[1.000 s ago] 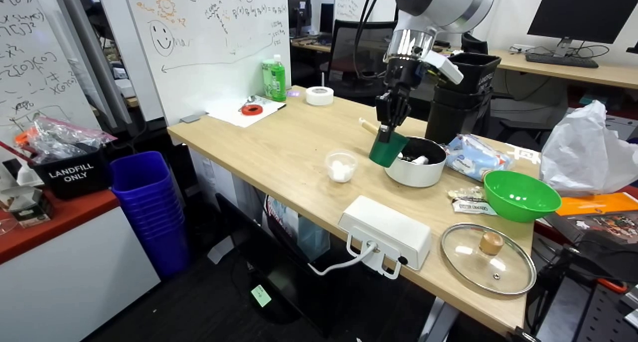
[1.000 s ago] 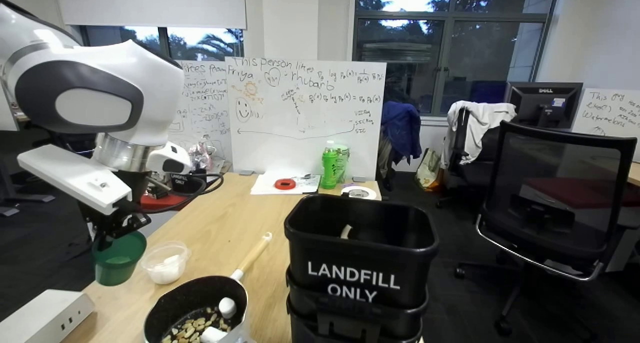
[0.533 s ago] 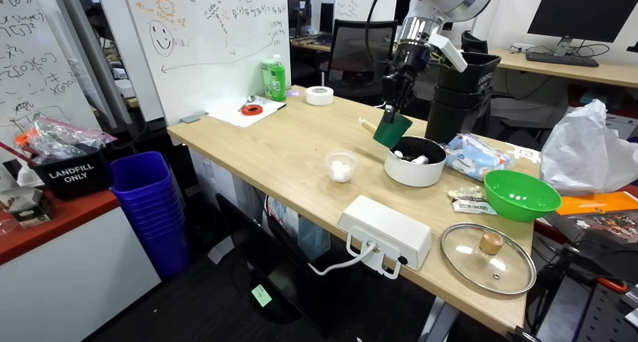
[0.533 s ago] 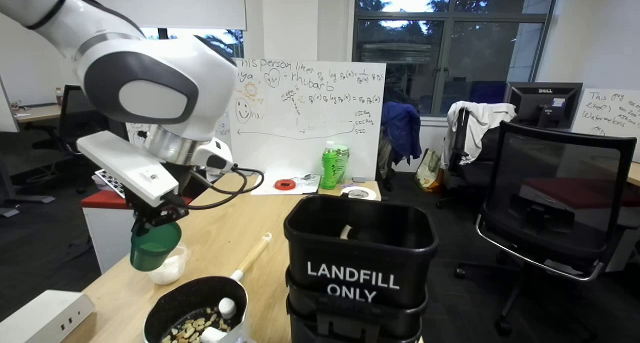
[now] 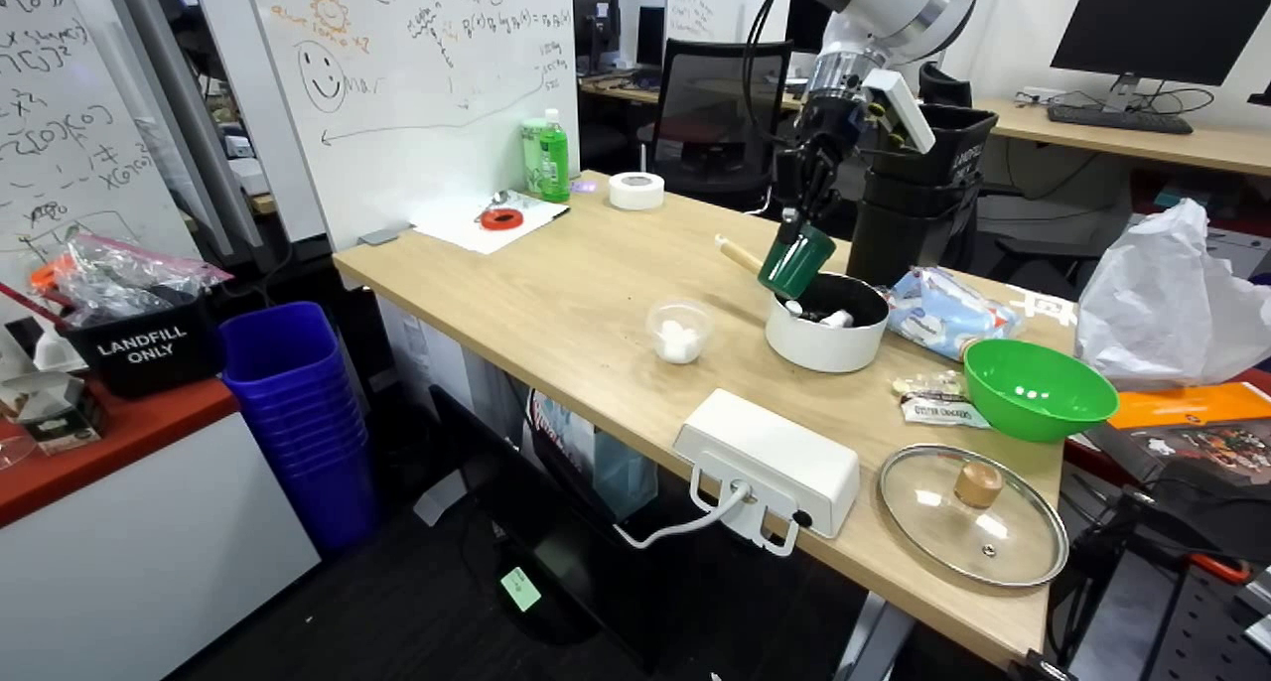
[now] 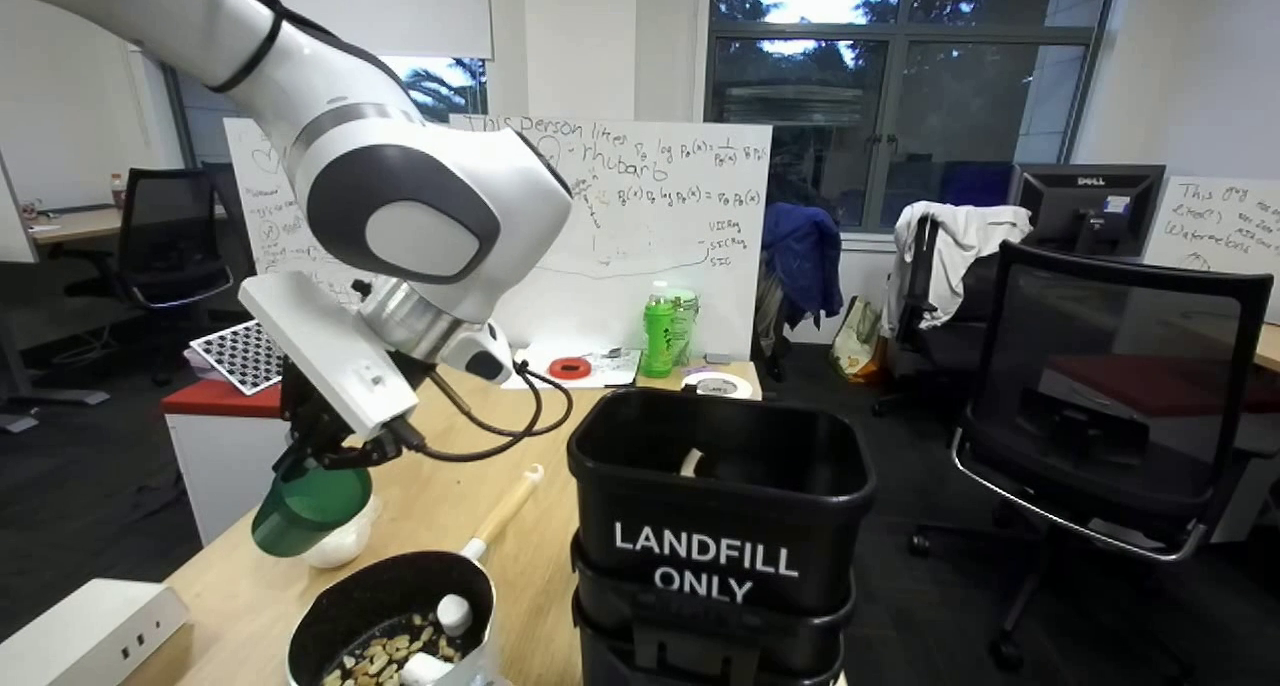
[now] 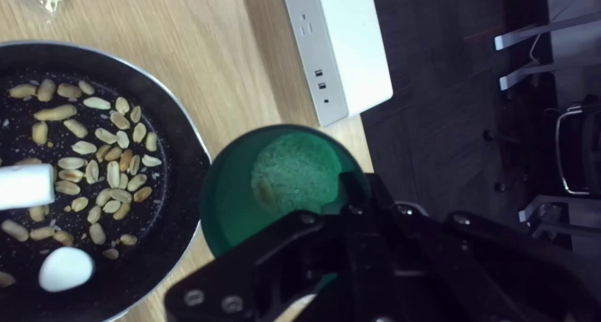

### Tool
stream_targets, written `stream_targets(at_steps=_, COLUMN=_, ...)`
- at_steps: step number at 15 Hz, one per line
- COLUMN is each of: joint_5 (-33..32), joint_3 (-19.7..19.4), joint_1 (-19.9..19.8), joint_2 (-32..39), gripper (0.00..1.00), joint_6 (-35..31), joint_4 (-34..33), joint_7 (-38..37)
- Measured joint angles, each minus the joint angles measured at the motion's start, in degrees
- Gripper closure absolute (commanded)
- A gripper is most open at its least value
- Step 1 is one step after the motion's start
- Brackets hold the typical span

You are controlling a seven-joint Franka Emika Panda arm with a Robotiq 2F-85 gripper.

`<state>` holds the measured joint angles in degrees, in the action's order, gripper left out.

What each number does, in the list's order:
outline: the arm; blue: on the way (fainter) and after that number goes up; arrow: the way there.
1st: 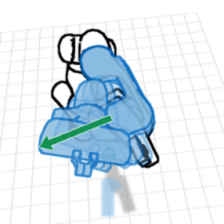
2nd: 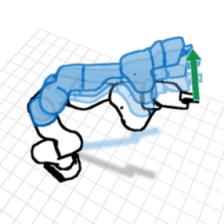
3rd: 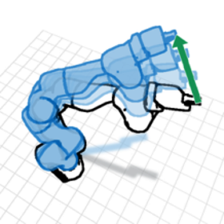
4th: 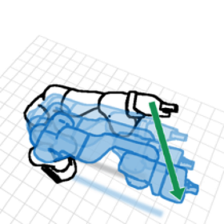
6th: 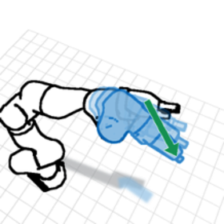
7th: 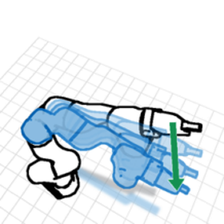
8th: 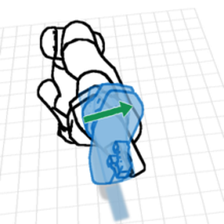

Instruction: Pour the contents of the cup into the pot

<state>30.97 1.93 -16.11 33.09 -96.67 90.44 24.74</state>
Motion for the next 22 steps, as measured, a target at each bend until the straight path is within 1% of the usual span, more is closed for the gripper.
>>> stream_targets(at_steps=1, joint_5=0.4, joint_3=0.0, joint_1=-0.3, joint_2=0.4, gripper=0.99, joint_6=2.1, joint_4=-0.9, joint_7=0.0)
stream_targets(at_steps=2, joint_5=0.9, joint_3=0.0, joint_1=-0.5, joint_2=0.6, gripper=0.94, joint_6=3.9, joint_4=-1.6, joint_7=0.1)
stream_targets(at_steps=4, joint_5=1.7, joint_3=0.0, joint_1=-0.9, joint_2=0.7, gripper=0.94, joint_6=6.5, joint_4=-2.7, joint_7=0.1)
stream_targets(at_steps=8, joint_5=1.9, joint_3=0.0, joint_1=-1.0, joint_2=0.9, gripper=0.94, joint_6=7.0, joint_4=-3.0, joint_7=0.1)
stream_targets(at_steps=9, joint_5=1.9, joint_3=0.0, joint_1=-1.0, joint_2=1.0, gripper=0.99, joint_6=7.0, joint_4=-3.0, joint_7=0.1)
stream_targets(at_steps=13, joint_5=1.4, joint_3=-0.2, joint_1=-0.9, joint_2=1.0, gripper=0.99, joint_6=7.1, joint_4=-3.0, joint_7=0.0)
stream_targets(at_steps=15, joint_5=0.1, joint_3=-0.6, joint_1=-0.9, joint_2=1.0, gripper=0.99, joint_6=8.0, joint_4=-3.0, joint_7=-0.3)
stream_targets(at_steps=17, joint_5=-2.4, joint_3=-1.3, joint_1=-0.8, joint_2=1.0, gripper=0.99, joint_6=10.3, joint_4=-3.1, joint_7=-0.7)
stream_targets(at_steps=22, joint_5=-9.2, joint_3=-1.7, joint_1=-0.5, joint_2=1.0, gripper=0.99, joint_6=19.2, joint_4=-3.2, joint_7=-1.0)
